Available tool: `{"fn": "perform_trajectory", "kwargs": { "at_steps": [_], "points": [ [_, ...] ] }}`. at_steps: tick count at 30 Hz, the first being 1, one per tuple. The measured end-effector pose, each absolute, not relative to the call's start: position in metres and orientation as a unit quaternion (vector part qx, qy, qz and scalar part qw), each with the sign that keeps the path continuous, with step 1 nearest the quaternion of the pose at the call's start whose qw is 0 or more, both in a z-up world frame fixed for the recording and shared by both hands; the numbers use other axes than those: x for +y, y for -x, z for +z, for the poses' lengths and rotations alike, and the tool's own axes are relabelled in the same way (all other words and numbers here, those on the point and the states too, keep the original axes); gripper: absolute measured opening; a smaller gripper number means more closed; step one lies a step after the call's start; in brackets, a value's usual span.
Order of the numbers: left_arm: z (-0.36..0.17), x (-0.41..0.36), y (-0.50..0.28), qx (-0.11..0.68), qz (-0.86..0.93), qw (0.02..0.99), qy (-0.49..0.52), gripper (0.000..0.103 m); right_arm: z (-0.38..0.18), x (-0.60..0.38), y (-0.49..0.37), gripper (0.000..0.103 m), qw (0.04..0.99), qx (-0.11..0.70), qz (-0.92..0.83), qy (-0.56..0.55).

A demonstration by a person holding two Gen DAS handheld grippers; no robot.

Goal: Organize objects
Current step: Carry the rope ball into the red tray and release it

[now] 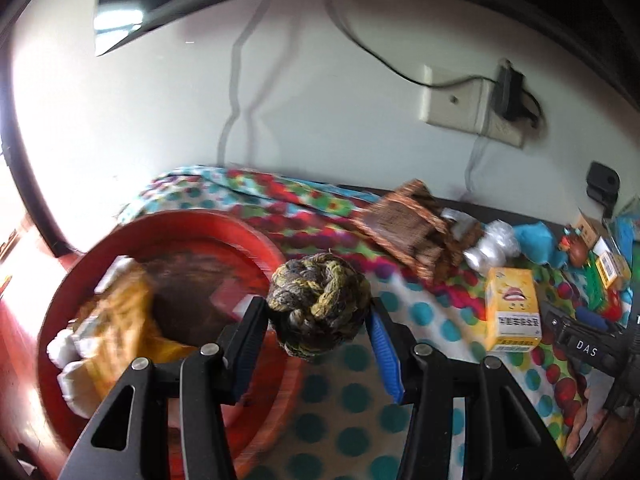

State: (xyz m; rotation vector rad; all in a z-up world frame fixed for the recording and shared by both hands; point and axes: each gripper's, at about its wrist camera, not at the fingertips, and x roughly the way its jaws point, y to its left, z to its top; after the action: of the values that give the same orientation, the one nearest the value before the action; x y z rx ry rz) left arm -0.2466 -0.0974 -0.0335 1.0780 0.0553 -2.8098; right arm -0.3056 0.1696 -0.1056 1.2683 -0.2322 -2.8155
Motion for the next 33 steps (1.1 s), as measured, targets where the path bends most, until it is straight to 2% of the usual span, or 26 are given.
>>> {"fn": "perform_trajectory", "kwargs": {
  "at_steps": [14,25,29,31,32,33],
  "points": [
    [-0.044,-0.251,0.161,0.071,-0.92,0.153,-0.355,0.051,-0.11,0.161,0.309,0.102,0.013,-0.047,-0.904,-0.424],
    [-0.068,-0.231,0.131,0.049,-0.925,0.109,-0.361,0.051,-0.11,0.162,0.305,0.102,0.015,-0.046,-0.903,-0.427],
    [-0.075,-0.236,0.133,0.081,-0.922,0.089,-0.367,0.054,-0.101,0.156,0.294,0.102,0.0,-0.028,-0.909,-0.416],
    [-0.076,-0.233,0.131,0.071,-0.925,0.089,-0.362,0.077,-0.092,0.149,0.289,0.102,0.0,-0.033,-0.911,-0.41],
    [-0.076,-0.231,0.129,0.061,-0.928,0.091,-0.356,0.094,-0.089,0.146,0.288,0.102,-0.003,-0.03,-0.911,-0.41],
    [-0.072,-0.228,0.124,0.054,-0.934,0.089,-0.341,0.096,-0.086,0.14,0.287,0.102,-0.005,-0.027,-0.911,-0.411]
  ]
}}
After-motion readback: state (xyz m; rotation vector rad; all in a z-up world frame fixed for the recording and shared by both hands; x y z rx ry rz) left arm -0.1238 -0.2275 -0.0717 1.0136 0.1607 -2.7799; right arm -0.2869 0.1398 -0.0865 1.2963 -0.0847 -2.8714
